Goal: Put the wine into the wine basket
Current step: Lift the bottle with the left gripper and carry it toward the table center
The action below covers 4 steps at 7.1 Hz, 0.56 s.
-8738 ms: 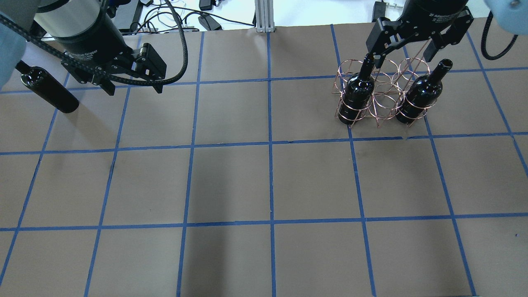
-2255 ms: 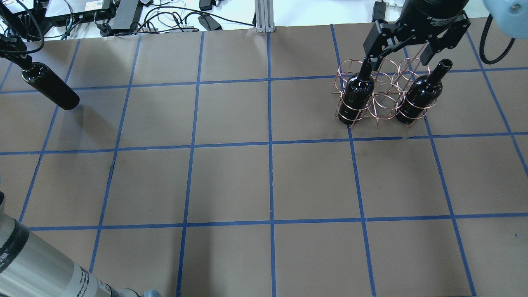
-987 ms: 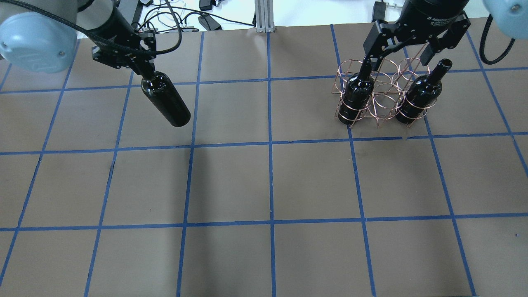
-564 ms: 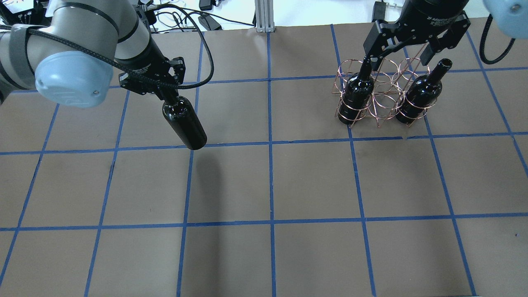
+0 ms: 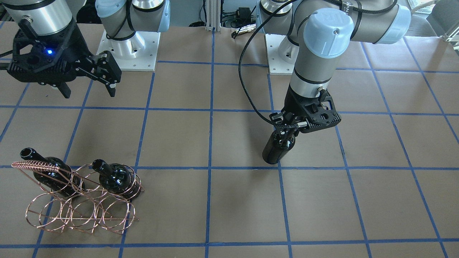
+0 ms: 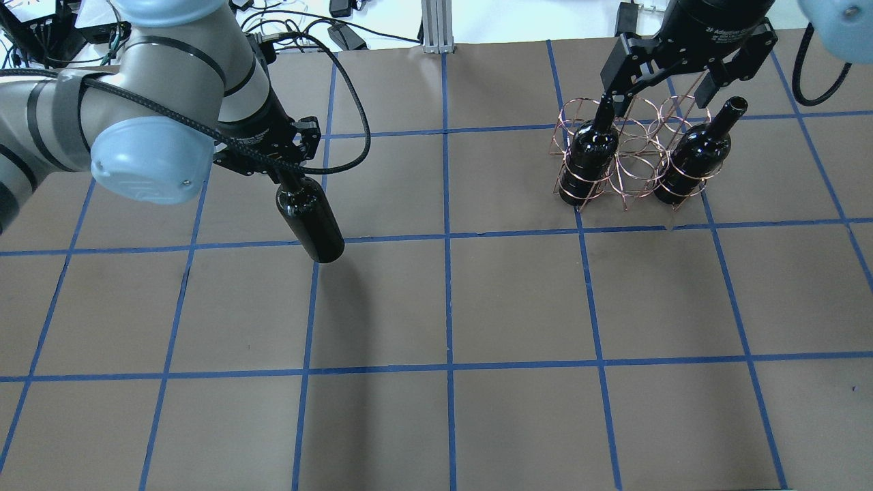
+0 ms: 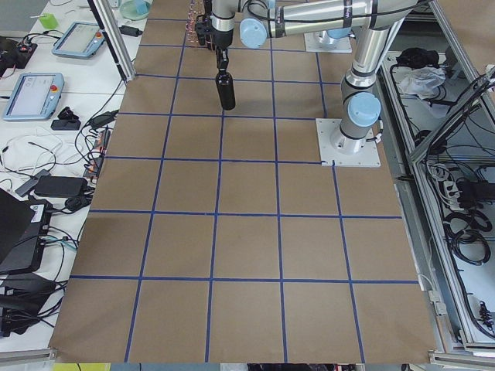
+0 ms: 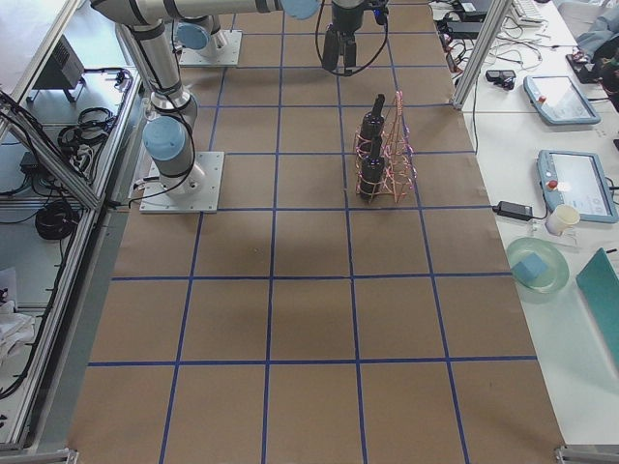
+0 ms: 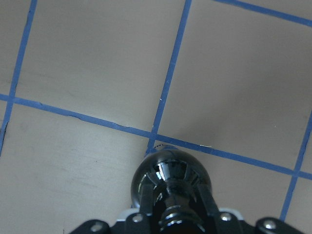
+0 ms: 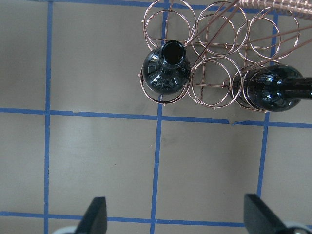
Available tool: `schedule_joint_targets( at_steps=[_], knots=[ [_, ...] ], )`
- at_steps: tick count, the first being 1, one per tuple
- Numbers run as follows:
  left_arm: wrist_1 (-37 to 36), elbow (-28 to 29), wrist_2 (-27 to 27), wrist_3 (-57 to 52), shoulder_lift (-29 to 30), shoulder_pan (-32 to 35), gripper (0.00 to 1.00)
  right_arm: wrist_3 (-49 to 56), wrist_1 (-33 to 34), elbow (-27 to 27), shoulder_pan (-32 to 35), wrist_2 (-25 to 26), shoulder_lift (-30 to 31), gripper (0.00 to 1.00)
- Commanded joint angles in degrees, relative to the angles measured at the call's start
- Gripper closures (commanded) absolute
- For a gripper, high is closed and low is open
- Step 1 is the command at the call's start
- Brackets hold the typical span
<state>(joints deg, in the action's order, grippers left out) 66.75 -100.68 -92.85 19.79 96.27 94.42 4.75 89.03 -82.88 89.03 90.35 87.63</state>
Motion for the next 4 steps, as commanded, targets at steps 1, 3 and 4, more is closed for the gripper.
schedule_joint_targets(
  at_steps=[1, 3, 4],
  knots=[
    [-3.5, -2.1, 0.0, 0.0, -0.1, 0.1, 1.00, 0.0, 0.0, 0.0, 0.0, 0.0, 0.0, 0.00],
    [-3.5, -2.1, 0.5, 0.1, -0.1, 0.1, 1.00, 0.0, 0.0, 0.0, 0.0, 0.0, 0.0, 0.00],
    [-3.1, -2.2, 0.7, -0.7, -0.1, 0.2, 0.58, 0.0, 0.0, 0.0, 0.0, 0.0, 0.0, 0.00]
  ],
)
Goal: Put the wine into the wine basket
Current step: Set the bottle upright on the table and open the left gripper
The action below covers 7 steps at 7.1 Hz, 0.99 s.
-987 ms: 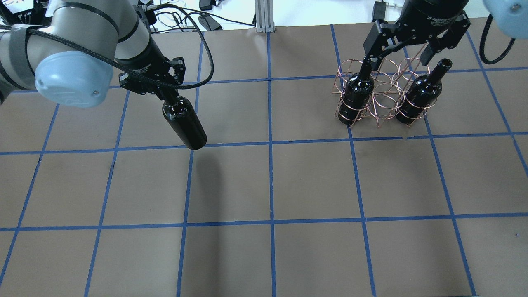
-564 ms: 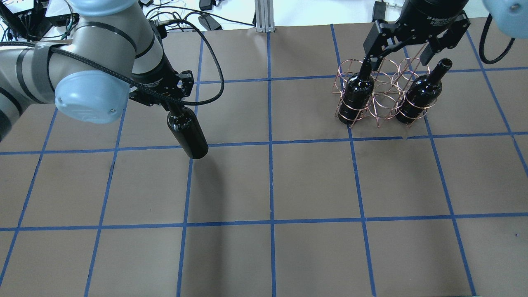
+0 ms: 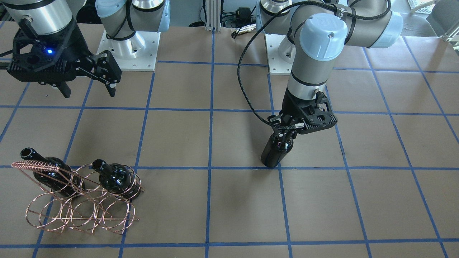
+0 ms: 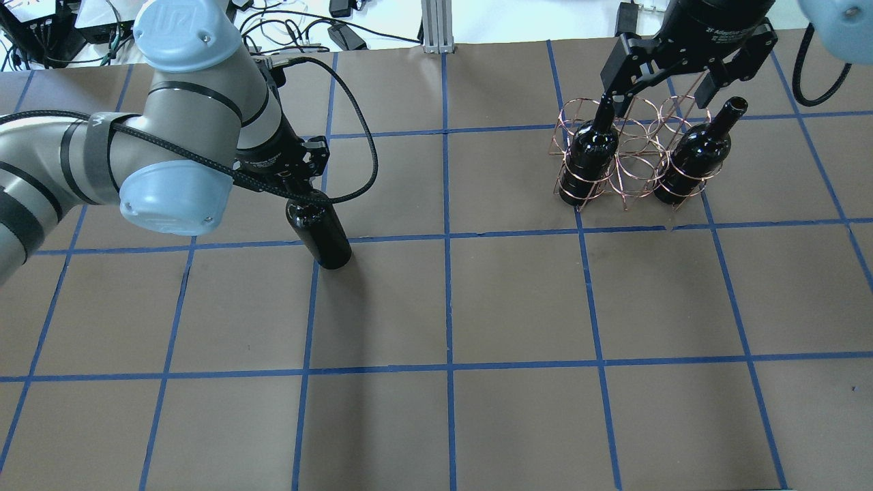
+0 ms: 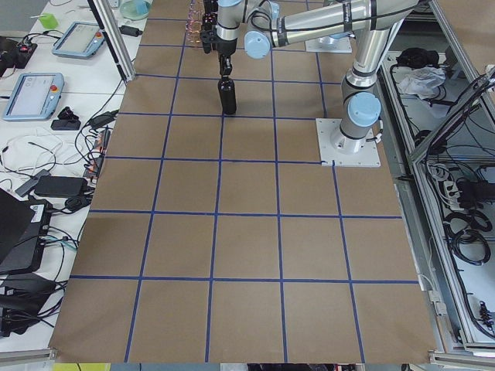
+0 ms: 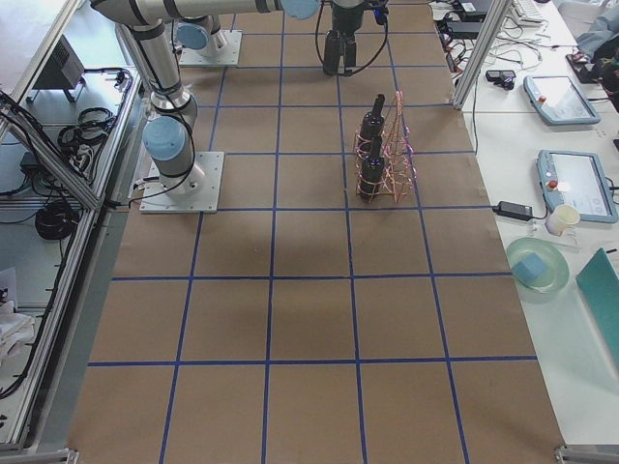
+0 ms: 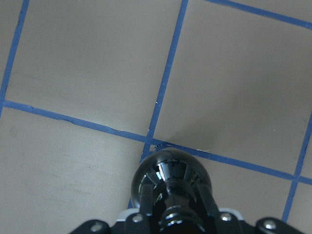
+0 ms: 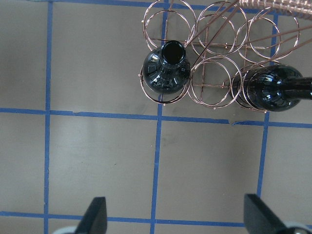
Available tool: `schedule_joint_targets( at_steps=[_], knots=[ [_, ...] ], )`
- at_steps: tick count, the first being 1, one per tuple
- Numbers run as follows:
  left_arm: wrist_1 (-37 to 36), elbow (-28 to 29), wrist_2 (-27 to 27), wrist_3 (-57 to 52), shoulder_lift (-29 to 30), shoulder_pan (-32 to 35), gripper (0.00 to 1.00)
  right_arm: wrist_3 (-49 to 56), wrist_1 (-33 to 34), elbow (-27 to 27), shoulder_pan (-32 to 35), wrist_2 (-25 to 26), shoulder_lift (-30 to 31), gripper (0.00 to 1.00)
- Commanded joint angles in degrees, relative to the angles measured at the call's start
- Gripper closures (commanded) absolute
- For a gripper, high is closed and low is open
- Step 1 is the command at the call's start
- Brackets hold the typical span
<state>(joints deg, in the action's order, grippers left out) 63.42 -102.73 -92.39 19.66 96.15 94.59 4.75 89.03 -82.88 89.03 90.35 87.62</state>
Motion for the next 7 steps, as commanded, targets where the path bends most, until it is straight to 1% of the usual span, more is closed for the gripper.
schedule_joint_targets(
  at_steps=[1, 2, 3, 4, 5, 6, 7],
  knots=[
    [0.5, -0.1, 0.4, -0.7, 0.0, 0.2, 0.02, 0.0, 0.0, 0.0, 0.0, 0.0, 0.0, 0.00],
    [3.4, 0.1, 0.5, -0.8, -0.5, 0.2, 0.00, 0.0, 0.0, 0.0, 0.0, 0.0, 0.0, 0.00],
    [5.3, 1.7, 3.9, -0.8, -1.5, 0.4, 0.00, 0.0, 0.0, 0.0, 0.0, 0.0, 0.0, 0.00],
    [11.0, 6.1, 5.4, -0.8, -2.1, -0.3, 0.00, 0.0, 0.0, 0.0, 0.0, 0.0, 0.0, 0.00],
    [12.9, 11.9, 4.9, -2.3, -2.1, -0.6, 0.00, -0.2, 0.0, 0.0, 0.0, 0.0, 0.1, 0.00],
    [19.1, 17.0, 3.2, -9.9, -2.2, -1.3, 0.00, -0.4, 0.3, 0.2, 0.3, 0.0, 0.3, 0.00],
    [21.8, 20.1, 1.4, -13.1, -2.2, -4.5, 0.00, -1.1, 0.3, 0.5, 0.5, -0.1, 0.4, 0.00]
  ],
)
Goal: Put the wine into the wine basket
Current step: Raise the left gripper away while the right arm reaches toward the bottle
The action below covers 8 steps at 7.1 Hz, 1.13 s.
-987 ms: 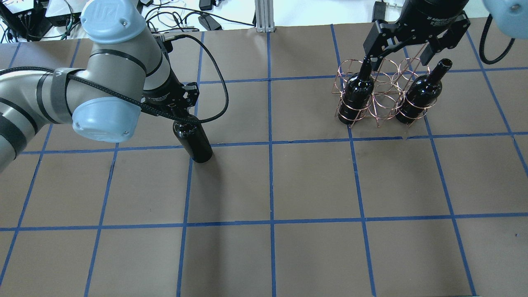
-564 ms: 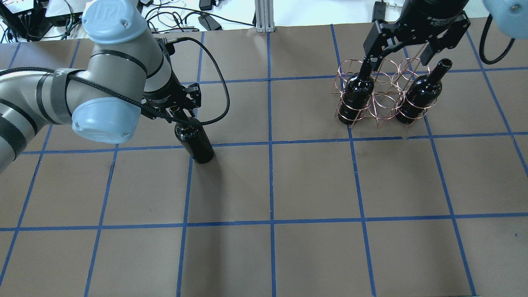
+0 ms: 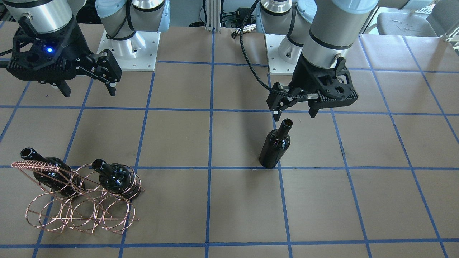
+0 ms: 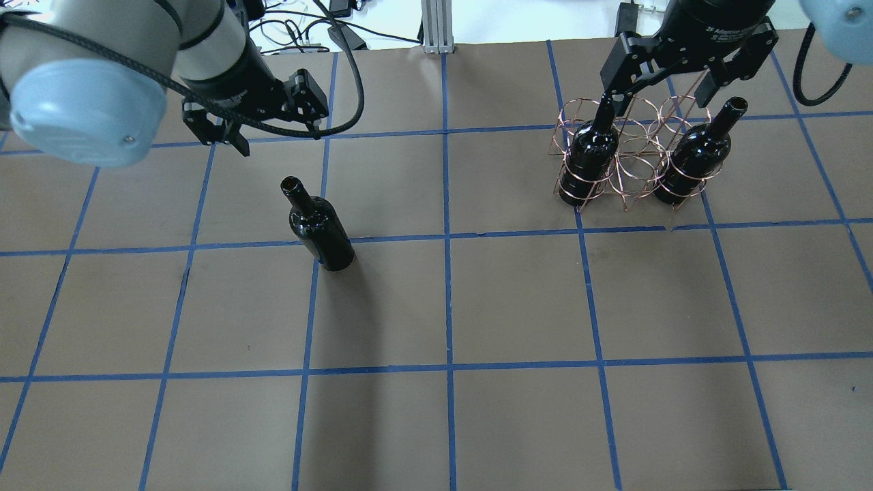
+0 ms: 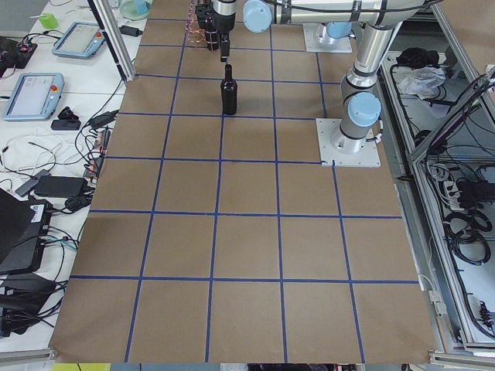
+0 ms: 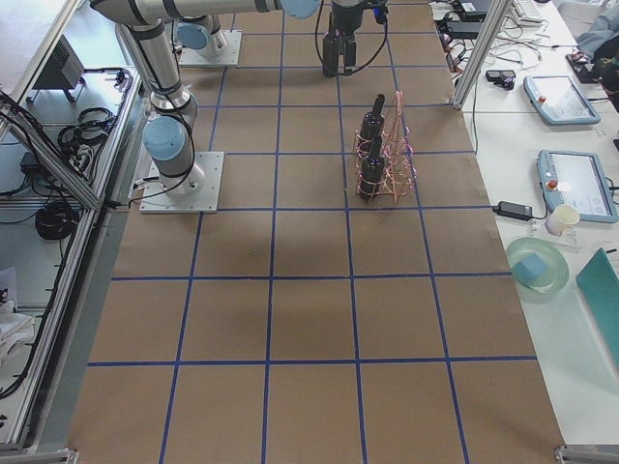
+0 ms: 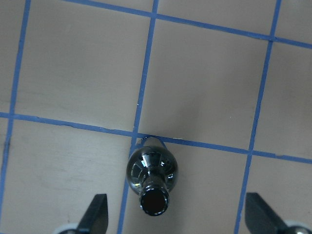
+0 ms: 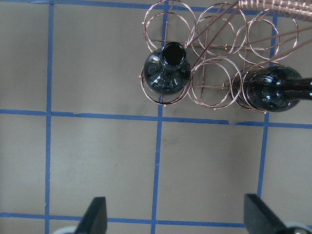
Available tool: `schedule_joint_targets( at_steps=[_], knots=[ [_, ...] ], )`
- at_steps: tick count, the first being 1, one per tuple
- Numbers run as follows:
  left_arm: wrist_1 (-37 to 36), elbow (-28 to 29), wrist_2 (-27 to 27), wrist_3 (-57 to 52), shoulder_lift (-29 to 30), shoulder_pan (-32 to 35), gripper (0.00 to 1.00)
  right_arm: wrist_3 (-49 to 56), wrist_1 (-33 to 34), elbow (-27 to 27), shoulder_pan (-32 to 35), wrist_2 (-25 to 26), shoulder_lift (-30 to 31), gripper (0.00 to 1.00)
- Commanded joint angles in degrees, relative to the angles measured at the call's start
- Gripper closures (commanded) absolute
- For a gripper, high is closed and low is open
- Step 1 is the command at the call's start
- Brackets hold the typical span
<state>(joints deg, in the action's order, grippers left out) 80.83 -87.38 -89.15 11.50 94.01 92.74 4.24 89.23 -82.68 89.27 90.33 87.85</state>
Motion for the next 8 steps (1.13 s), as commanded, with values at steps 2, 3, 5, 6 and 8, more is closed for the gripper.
schedule_joint_targets(
  at_steps=[2, 3, 5, 6, 8],
  knots=[
    [7.1, 5.6, -1.6, -11.2, -0.8, -9.5, 0.00, -14.5, 0.2, 1.7, 3.0, -7.7, -0.9, 0.00],
    [9.4, 4.9, -2.2, -14.8, -1.0, -12.5, 0.00, -19.8, 0.6, 5.0, 8.1, -7.8, -4.1, 0.00],
    [10.8, 4.8, -5.2, -26.0, -2.1, -17.1, 0.00, -32.9, 3.8, 11.8, 18.8, -3.3, -11.5, 0.00],
    [10.8, 4.8, -5.0, -27.1, -2.1, -19.7, 0.00, -36.9, 7.5, 12.6, 22.7, -0.8, -14.3, 0.00],
    [11.1, 4.1, -2.7, -32.2, -1.9, -23.0, 0.00, -47.5, 14.4, 13.6, 30.1, -0.4, -19.7, 0.00]
  ],
)
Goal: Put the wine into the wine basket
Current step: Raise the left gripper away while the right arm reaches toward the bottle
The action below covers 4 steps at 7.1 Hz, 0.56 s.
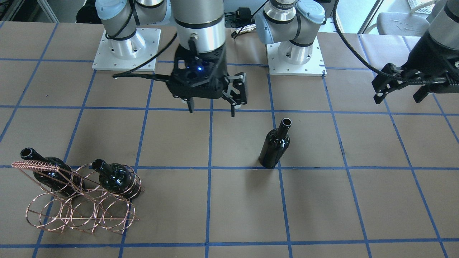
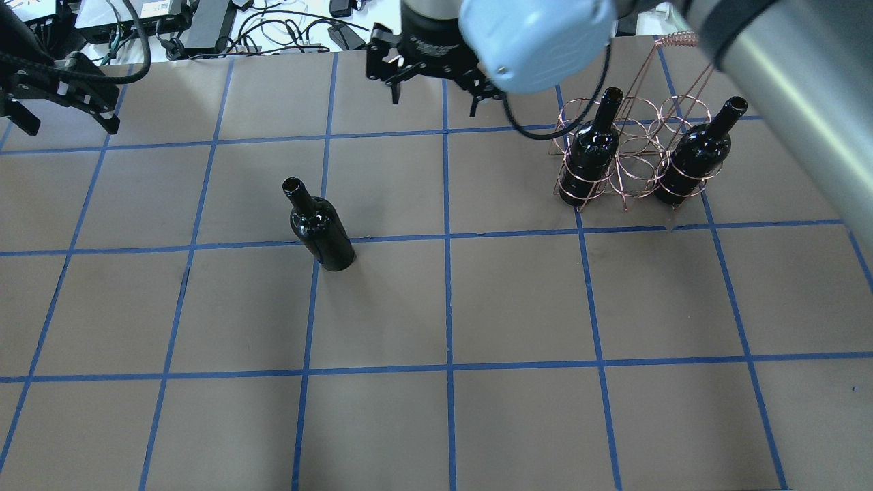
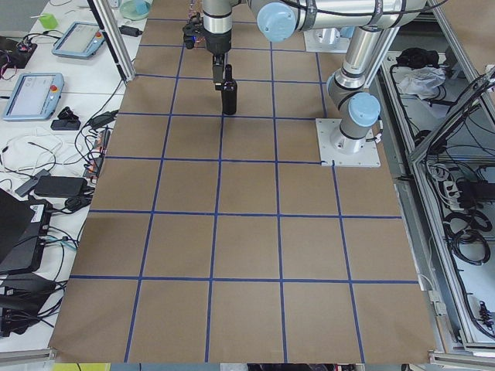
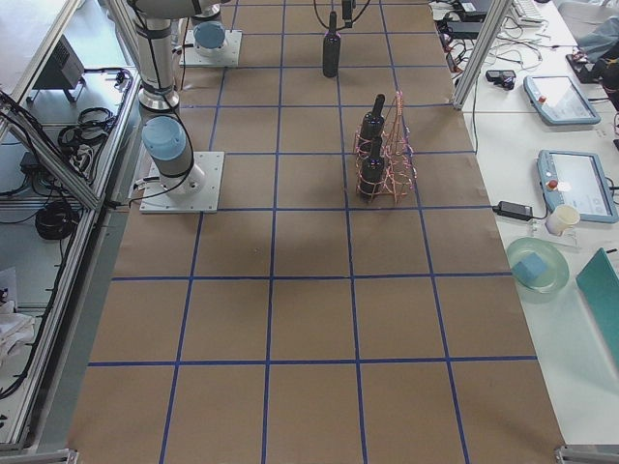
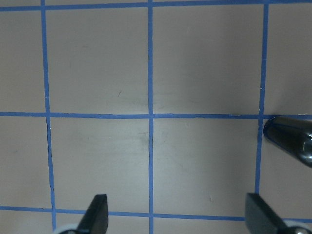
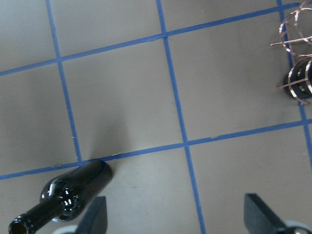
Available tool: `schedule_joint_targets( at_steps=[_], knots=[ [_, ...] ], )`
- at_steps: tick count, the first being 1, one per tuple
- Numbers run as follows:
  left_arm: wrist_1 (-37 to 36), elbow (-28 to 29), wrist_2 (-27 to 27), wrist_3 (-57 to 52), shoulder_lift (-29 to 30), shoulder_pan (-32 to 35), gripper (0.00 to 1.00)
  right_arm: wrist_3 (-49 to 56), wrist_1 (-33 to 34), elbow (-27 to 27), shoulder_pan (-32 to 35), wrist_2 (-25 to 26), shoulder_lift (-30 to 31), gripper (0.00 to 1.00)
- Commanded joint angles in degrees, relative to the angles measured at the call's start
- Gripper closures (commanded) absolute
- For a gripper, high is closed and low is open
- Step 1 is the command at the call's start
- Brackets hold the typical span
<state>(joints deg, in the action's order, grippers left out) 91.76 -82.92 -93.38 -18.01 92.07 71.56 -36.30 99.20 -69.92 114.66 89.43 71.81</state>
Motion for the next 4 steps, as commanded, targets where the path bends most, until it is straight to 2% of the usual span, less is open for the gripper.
schedule_joint_targets(
  at_steps=[1, 2, 4],
  knots=[
    [0.2, -0.3, 1.5, -2.7, 0.0, -1.9, 0.00, -10.7, 4.9, 3.3, 7.4, 1.8, -6.7, 0.03],
    [0.4, -0.3, 1.4, -2.7, 0.0, -2.0, 0.00, -13.8, 4.9, 4.9, 9.2, 2.1, -8.9, 0.04],
    [0.5, -0.3, 1.6, -2.7, 0.0, -1.9, 0.00, -15.4, 6.0, 5.2, 12.8, 2.9, -11.9, 0.11]
  ],
)
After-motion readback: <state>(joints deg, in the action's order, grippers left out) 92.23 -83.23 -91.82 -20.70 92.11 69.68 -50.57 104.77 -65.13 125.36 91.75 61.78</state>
